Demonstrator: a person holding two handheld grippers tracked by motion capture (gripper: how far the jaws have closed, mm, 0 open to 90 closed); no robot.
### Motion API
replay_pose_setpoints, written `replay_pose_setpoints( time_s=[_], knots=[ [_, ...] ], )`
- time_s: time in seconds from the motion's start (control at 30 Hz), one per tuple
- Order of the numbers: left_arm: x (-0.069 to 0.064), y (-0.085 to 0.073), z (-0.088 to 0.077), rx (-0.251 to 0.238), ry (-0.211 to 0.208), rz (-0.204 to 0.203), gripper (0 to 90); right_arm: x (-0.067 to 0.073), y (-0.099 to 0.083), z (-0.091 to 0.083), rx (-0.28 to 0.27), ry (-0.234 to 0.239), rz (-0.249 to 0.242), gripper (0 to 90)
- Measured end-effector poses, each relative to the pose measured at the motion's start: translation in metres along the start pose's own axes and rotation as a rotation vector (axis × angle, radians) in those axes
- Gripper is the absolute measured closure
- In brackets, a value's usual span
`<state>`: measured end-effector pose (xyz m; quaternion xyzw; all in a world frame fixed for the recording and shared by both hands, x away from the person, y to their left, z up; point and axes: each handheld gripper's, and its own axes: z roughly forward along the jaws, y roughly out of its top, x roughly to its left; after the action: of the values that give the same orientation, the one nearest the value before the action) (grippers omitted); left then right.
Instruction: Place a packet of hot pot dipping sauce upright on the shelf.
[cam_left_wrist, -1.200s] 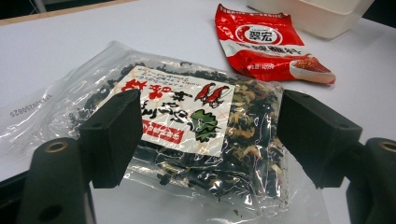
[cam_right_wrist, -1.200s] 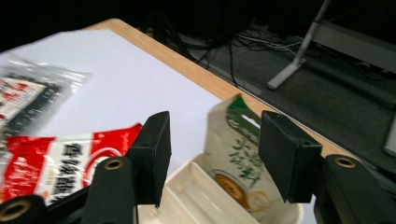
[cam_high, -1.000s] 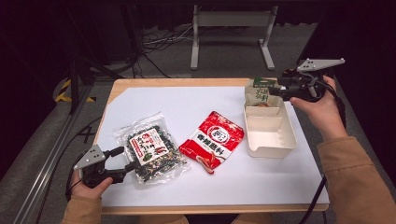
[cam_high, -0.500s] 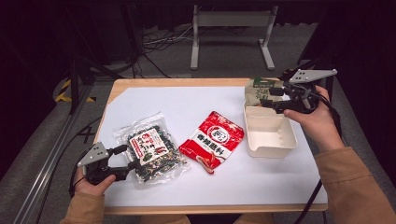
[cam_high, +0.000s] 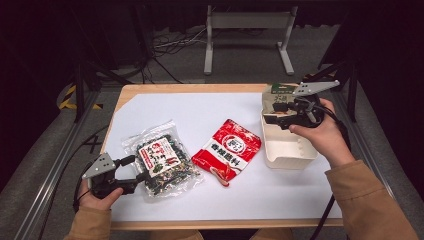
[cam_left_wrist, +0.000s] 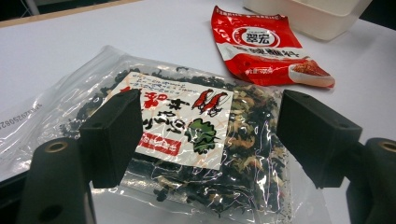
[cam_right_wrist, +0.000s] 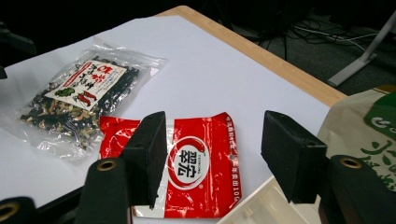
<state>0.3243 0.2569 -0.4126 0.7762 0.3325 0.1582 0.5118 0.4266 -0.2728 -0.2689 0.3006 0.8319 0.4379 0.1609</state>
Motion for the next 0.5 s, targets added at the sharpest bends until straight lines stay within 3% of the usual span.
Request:
replay_pose_setpoints(
  time_s=[0.5],
  knots=[
    [-0.002,-0.005,-0.007,0.007,0.021,-0.007,23.4,0.002,-0.003,0.032,0.09,0.057,0.047,43.0]
  ],
)
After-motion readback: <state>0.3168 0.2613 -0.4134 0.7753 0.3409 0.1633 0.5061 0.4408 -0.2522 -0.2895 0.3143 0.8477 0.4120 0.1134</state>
